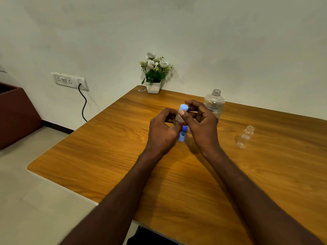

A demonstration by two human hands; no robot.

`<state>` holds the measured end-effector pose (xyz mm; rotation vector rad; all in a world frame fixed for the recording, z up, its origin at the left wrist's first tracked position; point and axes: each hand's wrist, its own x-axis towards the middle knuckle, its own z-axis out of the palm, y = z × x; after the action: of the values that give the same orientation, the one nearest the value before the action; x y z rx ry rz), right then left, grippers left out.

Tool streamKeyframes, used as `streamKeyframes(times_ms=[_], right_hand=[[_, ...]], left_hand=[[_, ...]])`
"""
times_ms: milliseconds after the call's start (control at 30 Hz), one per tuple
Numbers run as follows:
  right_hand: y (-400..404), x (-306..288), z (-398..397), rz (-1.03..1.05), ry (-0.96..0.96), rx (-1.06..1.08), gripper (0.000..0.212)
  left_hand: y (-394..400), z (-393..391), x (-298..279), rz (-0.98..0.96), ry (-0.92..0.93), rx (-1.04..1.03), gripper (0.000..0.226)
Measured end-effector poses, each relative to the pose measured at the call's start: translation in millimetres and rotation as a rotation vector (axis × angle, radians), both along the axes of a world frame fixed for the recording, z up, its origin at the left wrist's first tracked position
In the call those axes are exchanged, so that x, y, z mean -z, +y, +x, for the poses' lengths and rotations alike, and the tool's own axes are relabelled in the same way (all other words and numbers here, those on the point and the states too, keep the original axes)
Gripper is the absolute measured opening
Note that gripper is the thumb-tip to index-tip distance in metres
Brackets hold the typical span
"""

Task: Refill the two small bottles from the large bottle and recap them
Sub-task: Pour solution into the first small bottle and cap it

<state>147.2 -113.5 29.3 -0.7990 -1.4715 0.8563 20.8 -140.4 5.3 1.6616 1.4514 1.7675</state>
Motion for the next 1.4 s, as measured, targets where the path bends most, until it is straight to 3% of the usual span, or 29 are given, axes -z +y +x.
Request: streamKeyframes(times_ms=[100,300,467,667,900,1067,1233,1400], right_hand=[[0.0,-0.8,-0.3,-0.003,-0.005,-0.006,0.036],[2.7,4.2,1.2,-0.084,0.017,-0.014,0.026],[3.2,0.9,2.7,-0.095,0.092,-0.06,0.044],[5.1,3.6,2.7,-0.097,0.071,-0.058,0.022],[6.5,1.9,4.3,-0.083,0.105,-0.11,0.039],[6.7,3.5,4.3,-0.112,0.068,-0.087,0.027],[5.8,-0.1,6.7,-0.092,0.093,-0.126,0.036],[6.5,1.5,5.0,-0.112,0.084,-0.091,0.025]], left_hand=[[0.8,-1.2,0.2,-0.004,-0.024,0.011,0.015],[2.9,-1.9,1.6,-0.031,-0.031,0.007,0.016],[3.4,-2.6,1.5,-0.038,-0.042,0.0,0.018],[2.9,-0.8,0.8,-0.039,-0.037,-0.002,0.015],[3.5,-2.2,0.9,-0.038,-0.051,0.016,0.015],[2.2,-1.2,0.1,-0.04,-0.052,0.013,0.013],[2.7,-2.7,0.4,-0.046,-0.056,0.018,0.015],[2.2,-1.3,0.3,-0.026,-0.026,0.03,0.011]])
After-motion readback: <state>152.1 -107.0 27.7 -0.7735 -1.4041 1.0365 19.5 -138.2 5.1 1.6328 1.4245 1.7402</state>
